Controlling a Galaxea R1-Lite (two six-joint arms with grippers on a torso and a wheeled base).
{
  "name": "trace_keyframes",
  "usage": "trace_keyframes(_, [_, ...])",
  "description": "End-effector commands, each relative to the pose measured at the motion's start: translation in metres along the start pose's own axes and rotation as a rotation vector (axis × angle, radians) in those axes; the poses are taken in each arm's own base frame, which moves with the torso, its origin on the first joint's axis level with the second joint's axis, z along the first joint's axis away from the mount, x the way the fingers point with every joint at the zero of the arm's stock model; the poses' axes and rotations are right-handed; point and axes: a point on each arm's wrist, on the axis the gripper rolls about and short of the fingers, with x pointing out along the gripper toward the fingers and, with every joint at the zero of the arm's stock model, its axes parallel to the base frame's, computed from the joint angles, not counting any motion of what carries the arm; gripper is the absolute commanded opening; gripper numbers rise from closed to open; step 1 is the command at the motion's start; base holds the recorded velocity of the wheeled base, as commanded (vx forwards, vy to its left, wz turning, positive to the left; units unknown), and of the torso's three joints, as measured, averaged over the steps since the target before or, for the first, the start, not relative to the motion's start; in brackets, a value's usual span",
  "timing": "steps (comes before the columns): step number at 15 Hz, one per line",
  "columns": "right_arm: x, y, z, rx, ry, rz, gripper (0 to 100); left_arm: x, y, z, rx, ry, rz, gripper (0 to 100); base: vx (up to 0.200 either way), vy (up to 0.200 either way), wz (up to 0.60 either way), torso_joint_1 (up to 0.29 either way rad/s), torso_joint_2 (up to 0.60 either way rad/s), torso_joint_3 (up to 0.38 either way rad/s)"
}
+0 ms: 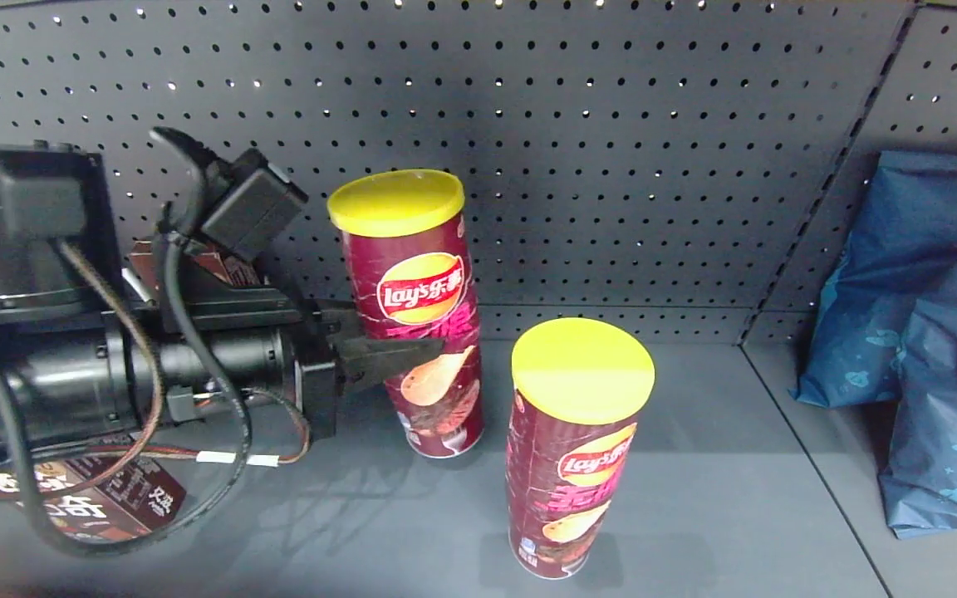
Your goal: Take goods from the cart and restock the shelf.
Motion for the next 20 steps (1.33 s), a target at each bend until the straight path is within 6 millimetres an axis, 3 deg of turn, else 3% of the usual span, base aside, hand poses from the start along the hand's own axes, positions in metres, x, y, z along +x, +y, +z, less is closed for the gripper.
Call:
trace_keyframes(1, [0.000, 0.000, 0.000, -0.001, 0.005, 0.000, 100, 0.028, 0.014, -0.009, -0.026, 0.048, -0.025, 0, 0.000, 0.000, 0.00, 0.000, 0.00, 0.000])
trace_keyframes(5, [0.000, 0.000, 0.000, -0.001, 0.005, 0.000, 100, 0.041, 0.022, -0.012, -0.016, 0.029, -0.027, 0, 0.000, 0.000, 0.00, 0.000, 0.00, 0.000])
trace_keyframes(11, [0.000, 0.000, 0.000, -0.001, 0.005, 0.000, 100, 0.064, 0.060, -0.006, 0.047, -0.025, -0.067, 0, 0.000, 0.000, 0.00, 0.000, 0.00, 0.000])
trace_keyframes(20, [0.000, 0.000, 0.000, 0.000, 0.003, 0.000, 100, 0.097, 0.074, -0.012, 0.122, -0.015, -0.081, 0, 0.000, 0.000, 0.00, 0.000, 0.00, 0.000])
